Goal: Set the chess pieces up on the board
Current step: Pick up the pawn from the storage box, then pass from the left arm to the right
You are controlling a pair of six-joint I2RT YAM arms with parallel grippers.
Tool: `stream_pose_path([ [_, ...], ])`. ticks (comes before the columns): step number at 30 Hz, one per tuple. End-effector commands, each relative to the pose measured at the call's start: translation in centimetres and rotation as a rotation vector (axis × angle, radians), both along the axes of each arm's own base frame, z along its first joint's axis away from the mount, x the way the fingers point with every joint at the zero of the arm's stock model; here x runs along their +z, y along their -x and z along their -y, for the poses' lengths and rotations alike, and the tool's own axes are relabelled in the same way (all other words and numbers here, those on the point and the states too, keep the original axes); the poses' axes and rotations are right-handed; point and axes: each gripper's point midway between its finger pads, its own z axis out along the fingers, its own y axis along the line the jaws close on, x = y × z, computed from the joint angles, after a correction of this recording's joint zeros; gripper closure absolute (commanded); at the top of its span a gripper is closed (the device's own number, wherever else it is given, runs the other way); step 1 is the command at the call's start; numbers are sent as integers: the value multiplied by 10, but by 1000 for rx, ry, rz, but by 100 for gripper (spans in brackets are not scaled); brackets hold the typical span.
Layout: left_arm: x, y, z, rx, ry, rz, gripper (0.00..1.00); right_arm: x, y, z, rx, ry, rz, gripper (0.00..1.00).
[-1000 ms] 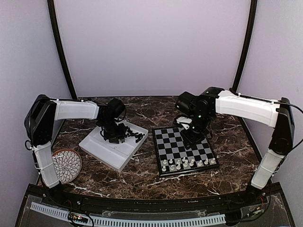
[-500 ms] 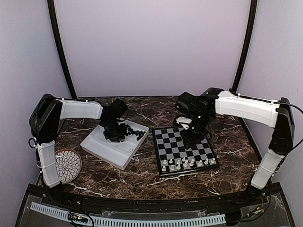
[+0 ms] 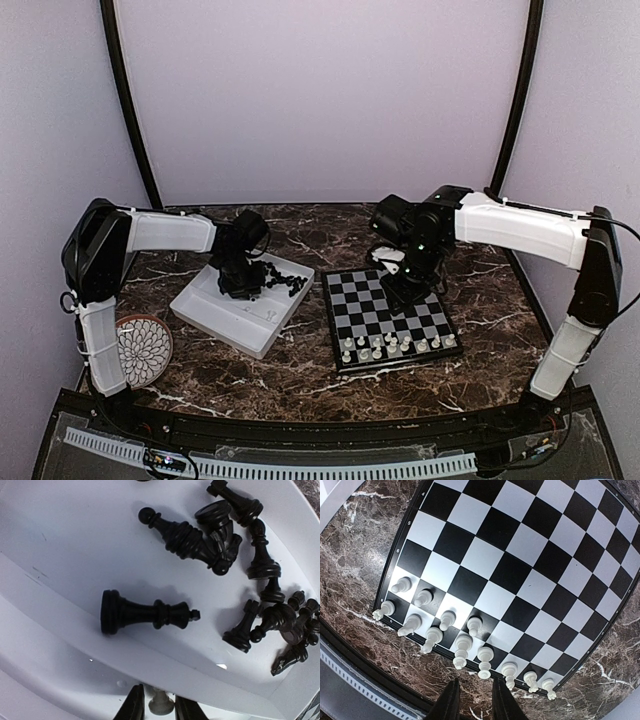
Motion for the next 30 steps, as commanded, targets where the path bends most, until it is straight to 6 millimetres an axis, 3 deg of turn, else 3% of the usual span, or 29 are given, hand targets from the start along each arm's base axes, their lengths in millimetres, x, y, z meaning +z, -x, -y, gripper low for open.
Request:
stream_pose_path([
  [1, -7, 16, -9, -16, -17, -54, 77, -4, -5, -2, -3, -9, 7, 76],
  [10, -15, 25, -13, -34, -30, -79, 83, -6, -5, -3, -2, -15, 8, 76],
  [15, -6, 25, -14, -57, -41, -78, 88, -2, -8, -3, 2, -16, 24, 77],
  [21, 53, 15, -4, -234, 20, 97, 91, 37, -28, -12, -23, -93, 116, 77],
  [25, 113, 15, 29, -425, 195, 288, 91, 75, -47, -27, -72, -252, 139, 76],
  [26, 135, 22, 40, -478, 258, 344, 91, 86, -51, -32, -83, -306, 138, 76],
  [30, 189, 35, 71, -619, 386, 494, 90, 128, -61, -55, -99, -532, 93, 74],
])
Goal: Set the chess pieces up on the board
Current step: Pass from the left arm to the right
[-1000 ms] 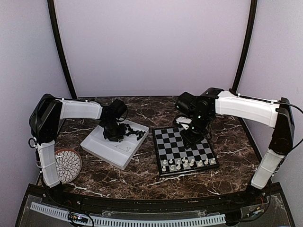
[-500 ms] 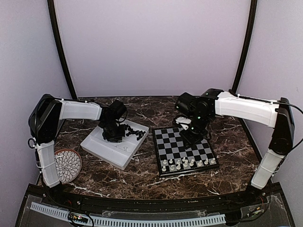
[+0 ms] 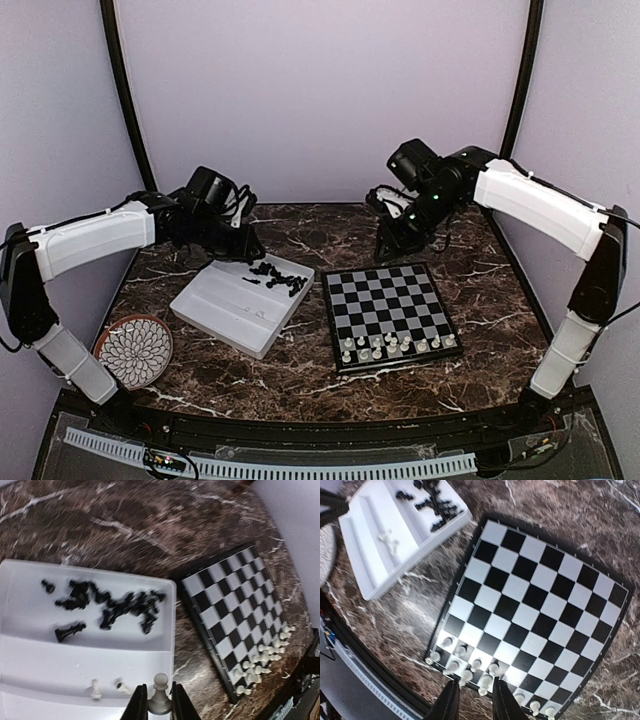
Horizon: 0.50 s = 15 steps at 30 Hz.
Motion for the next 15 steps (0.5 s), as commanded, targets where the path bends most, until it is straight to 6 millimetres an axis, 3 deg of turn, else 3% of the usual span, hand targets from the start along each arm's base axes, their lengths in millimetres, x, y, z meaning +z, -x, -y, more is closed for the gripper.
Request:
stream_pose_path([
  [1, 74, 17, 47, -254, 177, 208, 90, 68, -9, -32, 7, -324, -15, 74],
  [6, 124, 41, 92, -418, 217, 322, 90, 97, 3, -61, 80, -547, -169, 69],
  [15, 143, 70, 134, -586, 163, 397, 90, 127, 24, -87, 122, -813, -372, 62],
])
